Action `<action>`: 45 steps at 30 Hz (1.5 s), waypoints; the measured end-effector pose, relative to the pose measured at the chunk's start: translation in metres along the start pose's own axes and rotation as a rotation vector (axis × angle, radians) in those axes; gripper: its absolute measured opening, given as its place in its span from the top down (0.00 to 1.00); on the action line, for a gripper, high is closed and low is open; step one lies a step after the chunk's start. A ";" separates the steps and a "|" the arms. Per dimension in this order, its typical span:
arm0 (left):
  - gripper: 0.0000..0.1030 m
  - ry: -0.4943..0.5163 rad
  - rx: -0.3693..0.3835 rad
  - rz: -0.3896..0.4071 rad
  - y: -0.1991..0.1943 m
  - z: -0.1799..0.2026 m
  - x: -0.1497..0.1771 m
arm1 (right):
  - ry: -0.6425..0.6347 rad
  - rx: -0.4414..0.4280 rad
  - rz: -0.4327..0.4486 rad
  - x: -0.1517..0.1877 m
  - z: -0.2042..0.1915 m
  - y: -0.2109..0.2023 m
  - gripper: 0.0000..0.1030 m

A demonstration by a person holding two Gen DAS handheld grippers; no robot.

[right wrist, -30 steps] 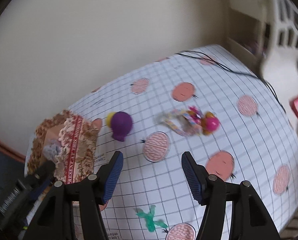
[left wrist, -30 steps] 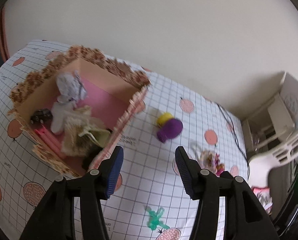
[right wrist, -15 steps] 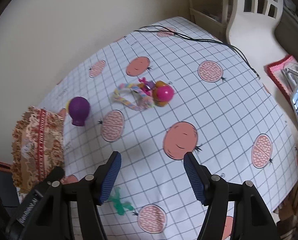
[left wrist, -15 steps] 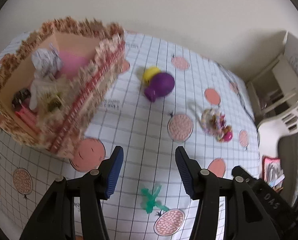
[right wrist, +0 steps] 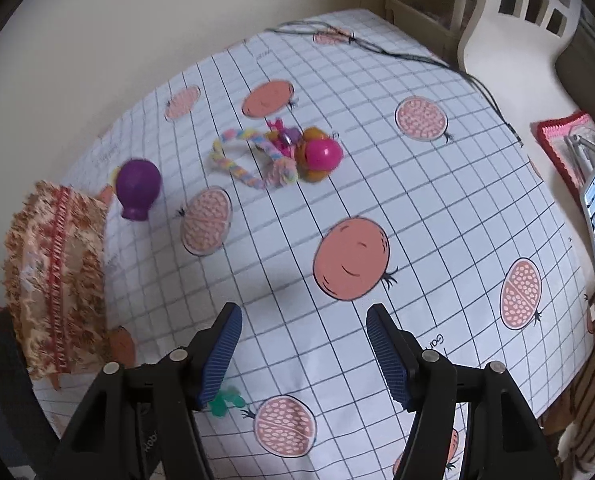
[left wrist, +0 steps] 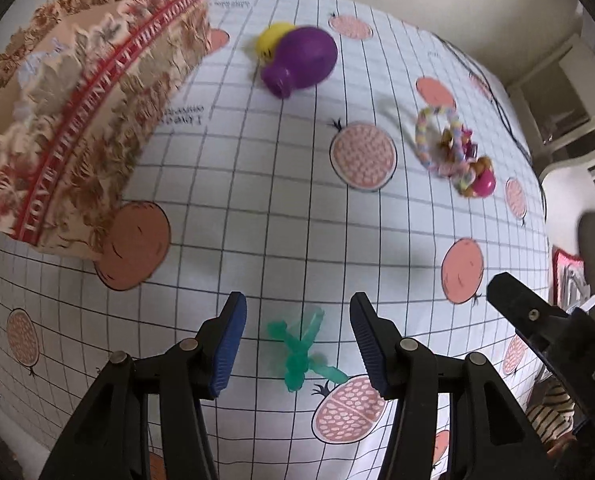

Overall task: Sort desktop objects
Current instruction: 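Move both tools away from the box toward the green figure and doll, then grasp the green figure with the left tool while the right tool grasps the rainbow pipe-cleaner loop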

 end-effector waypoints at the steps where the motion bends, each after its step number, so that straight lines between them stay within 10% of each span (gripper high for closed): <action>1: 0.46 0.009 -0.004 -0.013 0.004 0.002 0.002 | -0.015 0.017 -0.013 0.002 -0.001 0.004 0.32; 35: 0.68 0.080 0.005 -0.073 0.025 0.021 0.014 | -0.057 0.032 -0.072 0.005 -0.011 0.035 0.29; 45: 0.73 0.075 0.055 -0.045 0.024 0.018 0.002 | 0.054 -0.080 0.130 -0.022 0.002 0.015 0.29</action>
Point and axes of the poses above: each gripper's, at about its wrist camera, not at the fingertips, and y roughly the way its jaws point, z to its right, x to its underside, the point moved 5 cm from there along y, roughly the way its jaws point, and after that the axes turned 8 degrees about -x, right-handed, at the moved point
